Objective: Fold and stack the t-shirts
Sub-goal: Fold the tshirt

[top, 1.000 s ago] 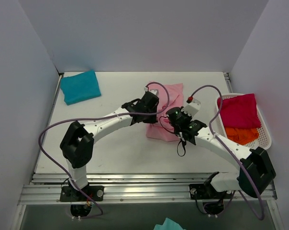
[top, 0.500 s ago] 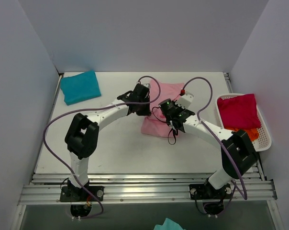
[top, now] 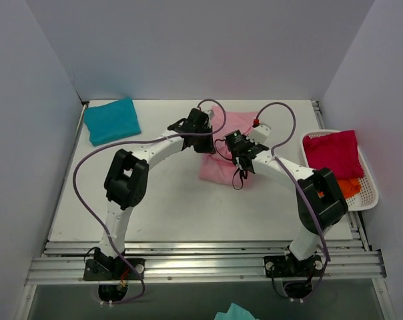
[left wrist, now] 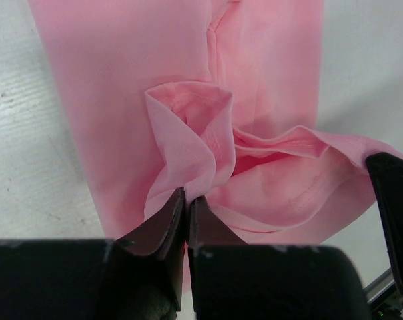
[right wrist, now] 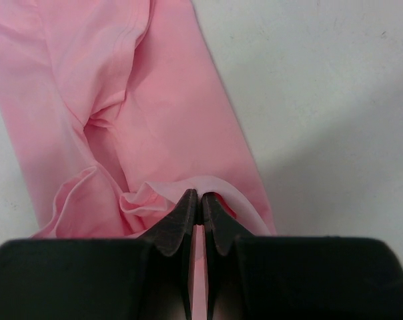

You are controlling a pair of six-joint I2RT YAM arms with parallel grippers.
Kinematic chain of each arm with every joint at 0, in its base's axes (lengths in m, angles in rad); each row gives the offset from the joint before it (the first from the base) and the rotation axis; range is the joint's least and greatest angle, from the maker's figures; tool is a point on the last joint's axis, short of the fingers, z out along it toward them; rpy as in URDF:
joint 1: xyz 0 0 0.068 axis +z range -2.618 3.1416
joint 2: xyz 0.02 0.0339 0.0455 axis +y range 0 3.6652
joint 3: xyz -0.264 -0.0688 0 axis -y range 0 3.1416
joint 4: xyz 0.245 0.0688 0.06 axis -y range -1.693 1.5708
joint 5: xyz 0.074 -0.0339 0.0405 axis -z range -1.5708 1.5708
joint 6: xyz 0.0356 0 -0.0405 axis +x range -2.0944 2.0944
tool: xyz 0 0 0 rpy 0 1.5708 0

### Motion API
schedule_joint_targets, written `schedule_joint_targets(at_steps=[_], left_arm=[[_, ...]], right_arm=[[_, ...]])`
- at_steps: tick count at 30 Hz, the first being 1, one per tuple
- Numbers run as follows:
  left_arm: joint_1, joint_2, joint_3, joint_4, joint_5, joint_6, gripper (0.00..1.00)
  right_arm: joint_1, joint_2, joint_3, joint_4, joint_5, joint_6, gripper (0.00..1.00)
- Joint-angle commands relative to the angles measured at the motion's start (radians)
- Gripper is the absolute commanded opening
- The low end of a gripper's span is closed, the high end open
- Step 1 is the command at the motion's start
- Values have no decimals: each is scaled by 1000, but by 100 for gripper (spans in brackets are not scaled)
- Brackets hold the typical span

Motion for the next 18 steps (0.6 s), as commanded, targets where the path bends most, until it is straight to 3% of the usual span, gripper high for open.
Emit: schedule_joint_targets(at_steps=[1, 10, 12, 13, 14, 15, 16, 17, 18], left_arm=[[23, 35, 95, 19, 51, 27, 9], [81, 157, 261, -29, 100, 35, 11], [92, 196, 295, -38, 120, 36, 20], [102, 210, 325, -40, 131, 35, 27], [107, 233, 338, -35, 158, 35, 44], [112, 242, 350, -31, 166, 30, 53], [119, 253, 368, -27, 174, 29, 61], [121, 261, 378, -21, 179, 29, 68], [124, 275, 385, -18, 188, 29, 80]], right_arm=[[-33, 45, 46, 7, 6, -28, 0], [-124, 238, 183, 39, -63, -68, 0], [-138, 280, 223, 39, -71, -68, 0], [-144, 294, 239, 42, -75, -70, 7], [-151, 318, 256, 41, -77, -79, 18], [-156, 330, 297, 36, -78, -85, 30], [-159, 338, 314, 31, -74, -91, 59], [-164, 343, 328, 27, -68, -96, 70], [-168, 343, 345, 28, -66, -106, 79]])
